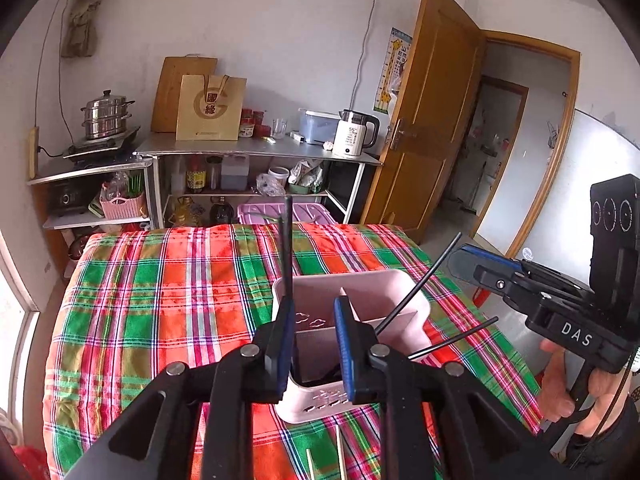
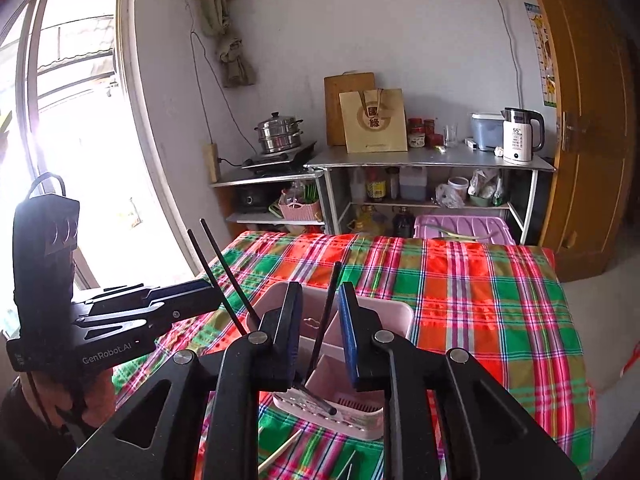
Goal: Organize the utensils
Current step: 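Lower the chopsticks into the basket compartments and open both tools, then withdraw both open tools from the basket toward the table, then close the right tool on a black chopstick while the left tool grasps another, then lift the black chopsticks with both tools and carry them over the basket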
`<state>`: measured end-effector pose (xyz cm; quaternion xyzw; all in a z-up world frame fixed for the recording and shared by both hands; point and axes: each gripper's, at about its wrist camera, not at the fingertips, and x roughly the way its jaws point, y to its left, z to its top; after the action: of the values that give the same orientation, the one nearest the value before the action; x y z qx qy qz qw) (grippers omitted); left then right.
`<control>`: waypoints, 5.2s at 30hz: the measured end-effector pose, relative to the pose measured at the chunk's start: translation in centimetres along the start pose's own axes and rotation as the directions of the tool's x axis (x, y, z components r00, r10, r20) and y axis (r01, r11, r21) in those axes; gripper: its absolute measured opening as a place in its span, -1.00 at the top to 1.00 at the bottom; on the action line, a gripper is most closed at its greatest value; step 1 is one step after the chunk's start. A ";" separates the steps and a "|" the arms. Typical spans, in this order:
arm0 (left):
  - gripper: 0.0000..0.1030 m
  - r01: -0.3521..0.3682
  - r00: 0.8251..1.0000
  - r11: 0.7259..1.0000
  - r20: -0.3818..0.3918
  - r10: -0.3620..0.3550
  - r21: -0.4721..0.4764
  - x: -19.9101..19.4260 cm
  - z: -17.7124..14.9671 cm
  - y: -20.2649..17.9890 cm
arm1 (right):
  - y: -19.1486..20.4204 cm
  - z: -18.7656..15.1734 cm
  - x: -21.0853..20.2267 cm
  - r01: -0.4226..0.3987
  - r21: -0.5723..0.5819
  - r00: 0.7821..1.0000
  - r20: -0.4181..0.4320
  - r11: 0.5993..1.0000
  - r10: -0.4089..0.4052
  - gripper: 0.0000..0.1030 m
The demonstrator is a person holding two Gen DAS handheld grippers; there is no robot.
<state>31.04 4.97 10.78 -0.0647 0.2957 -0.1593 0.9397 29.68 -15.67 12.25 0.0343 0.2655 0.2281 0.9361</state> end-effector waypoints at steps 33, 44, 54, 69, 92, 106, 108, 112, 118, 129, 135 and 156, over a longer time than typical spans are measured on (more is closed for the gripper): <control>0.58 0.013 0.998 1.000 -0.055 -0.015 -0.026 -7.8 -17.2 -5.3 | -3.3 -16.9 -10.2 0.029 0.066 0.992 -0.121 0.997 -0.021 0.63; 0.58 0.016 0.995 0.999 -0.094 -0.018 -0.030 -6.2 -17.2 -5.2 | -2.3 -18.1 -6.3 0.021 0.039 0.976 -0.217 0.999 -0.013 0.63; 0.58 0.013 0.991 0.998 -0.132 -0.020 -0.059 -4.9 -17.1 -4.4 | -1.8 -19.5 -1.0 0.033 0.013 0.943 -0.332 0.999 -0.027 0.63; 0.58 0.039 0.965 0.997 -0.258 -0.054 -0.061 0.6 -17.0 -6.2 | -2.1 -19.9 1.8 0.067 -0.051 0.914 -0.397 0.996 -0.081 0.84; 0.38 0.037 0.911 0.997 -0.412 -0.008 0.063 10.1 -17.4 -11.3 | -5.8 -19.9 0.3 0.118 -0.010 0.912 -0.395 0.993 -0.113 0.85; 0.87 -0.007 0.887 0.987 -0.454 0.079 0.158 9.8 -17.2 -10.7 | -5.5 -18.8 1.8 0.155 -0.049 0.878 -0.450 0.987 -0.160 0.84; 0.87 -0.018 0.885 0.983 -0.455 0.102 0.185 10.1 -17.1 -11.0 | -5.7 -18.7 2.0 0.156 -0.036 0.876 -0.456 0.987 -0.155 0.84; 0.86 -0.026 0.885 0.975 -0.449 0.125 0.221 10.4 -17.0 -11.6 | -6.0 -18.4 2.4 0.148 -0.020 0.873 -0.466 0.989 -0.140 0.85; 0.89 -0.019 0.885 0.975 -0.451 0.120 0.222 11.1 -16.7 -12.0 | -6.4 -18.2 2.5 0.115 0.026 0.883 -0.460 0.993 -0.091 0.87; 0.91 0.041 0.932 0.991 -0.363 0.008 0.129 6.3 -13.4 -10.4 | -5.4 -15.6 -0.8 0.084 0.042 0.937 -0.343 0.996 -0.065 0.88; 0.91 0.055 0.963 0.991 -0.270 -0.021 0.120 2.1 -10.3 -9.7 | -4.9 -13.2 -3.4 0.060 0.048 0.965 -0.258 0.997 -0.046 0.89; 0.91 0.082 0.991 0.990 -0.120 -0.067 0.118 -5.5 -8.1 -10.0 | -2.4 -9.8 -10.2 0.039 0.017 0.995 -0.091 0.999 -0.037 0.90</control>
<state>19.55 -2.79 9.28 -0.0084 0.3364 -0.2157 0.9166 17.95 -22.94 8.26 0.0276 0.3104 0.2092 0.9269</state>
